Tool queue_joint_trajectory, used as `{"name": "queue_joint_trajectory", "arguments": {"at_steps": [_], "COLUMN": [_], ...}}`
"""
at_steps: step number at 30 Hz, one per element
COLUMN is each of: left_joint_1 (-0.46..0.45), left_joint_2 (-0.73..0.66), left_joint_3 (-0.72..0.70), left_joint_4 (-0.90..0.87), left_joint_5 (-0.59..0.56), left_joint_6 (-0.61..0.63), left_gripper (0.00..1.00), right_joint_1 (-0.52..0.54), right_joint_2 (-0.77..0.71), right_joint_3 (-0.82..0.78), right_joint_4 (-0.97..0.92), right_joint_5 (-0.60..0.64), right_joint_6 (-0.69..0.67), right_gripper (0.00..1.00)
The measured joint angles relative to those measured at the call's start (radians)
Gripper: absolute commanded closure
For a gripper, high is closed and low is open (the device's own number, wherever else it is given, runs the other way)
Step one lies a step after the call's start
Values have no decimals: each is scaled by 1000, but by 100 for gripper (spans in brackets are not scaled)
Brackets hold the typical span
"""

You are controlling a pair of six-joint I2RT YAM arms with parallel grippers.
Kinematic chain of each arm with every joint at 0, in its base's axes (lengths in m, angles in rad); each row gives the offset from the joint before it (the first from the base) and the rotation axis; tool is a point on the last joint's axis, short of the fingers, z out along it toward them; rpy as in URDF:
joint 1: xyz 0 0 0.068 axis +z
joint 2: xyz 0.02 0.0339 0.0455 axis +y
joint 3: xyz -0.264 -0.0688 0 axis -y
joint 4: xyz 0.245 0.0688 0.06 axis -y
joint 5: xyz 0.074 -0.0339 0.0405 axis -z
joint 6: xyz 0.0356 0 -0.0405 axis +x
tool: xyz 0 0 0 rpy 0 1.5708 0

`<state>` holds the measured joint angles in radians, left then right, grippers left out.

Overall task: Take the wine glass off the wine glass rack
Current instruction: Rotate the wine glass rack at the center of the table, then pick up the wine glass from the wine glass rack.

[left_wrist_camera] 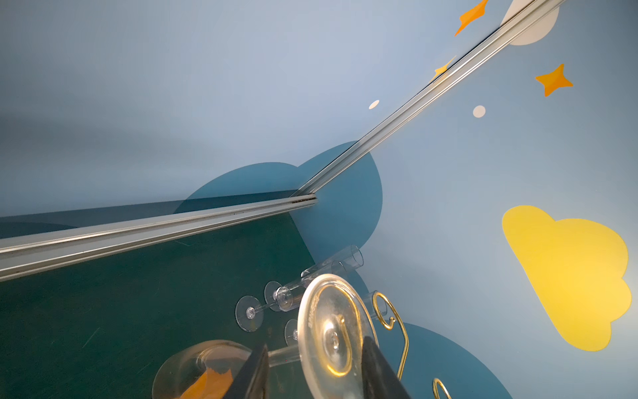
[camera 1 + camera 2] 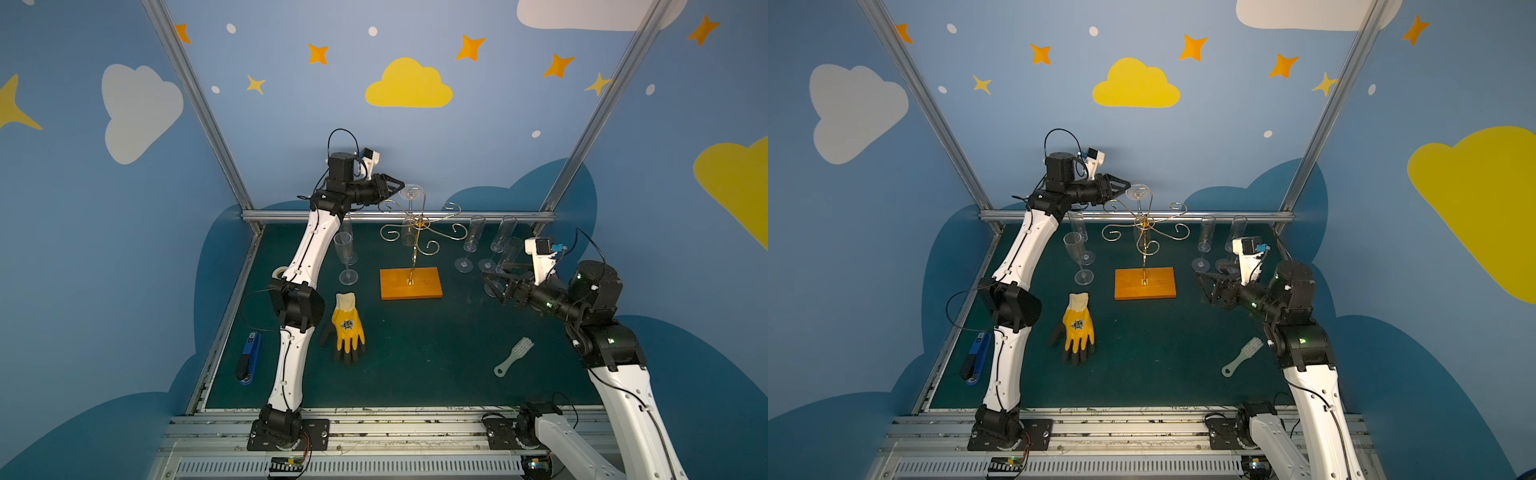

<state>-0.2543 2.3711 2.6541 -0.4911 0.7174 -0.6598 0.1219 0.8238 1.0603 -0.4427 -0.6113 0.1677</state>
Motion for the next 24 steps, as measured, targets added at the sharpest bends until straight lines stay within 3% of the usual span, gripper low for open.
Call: {"name": "queue_joint_trajectory", "arguments": {"at_steps": [24], "left_joint_1": [-37], "left_joint_2": [-48], "left_joint_3": [-33], "left_joint_4": [-122], "left_joint_5": [-3], "left_joint_6": [43], "left_gripper": [57], "right_joint_1": [0], "right_joint_2": [-7], "right_joint_3": [-28], "right_joint_4": [-3], "right_joint_5": [0], "right_joint_6": [0], "right_gripper": [16]}}
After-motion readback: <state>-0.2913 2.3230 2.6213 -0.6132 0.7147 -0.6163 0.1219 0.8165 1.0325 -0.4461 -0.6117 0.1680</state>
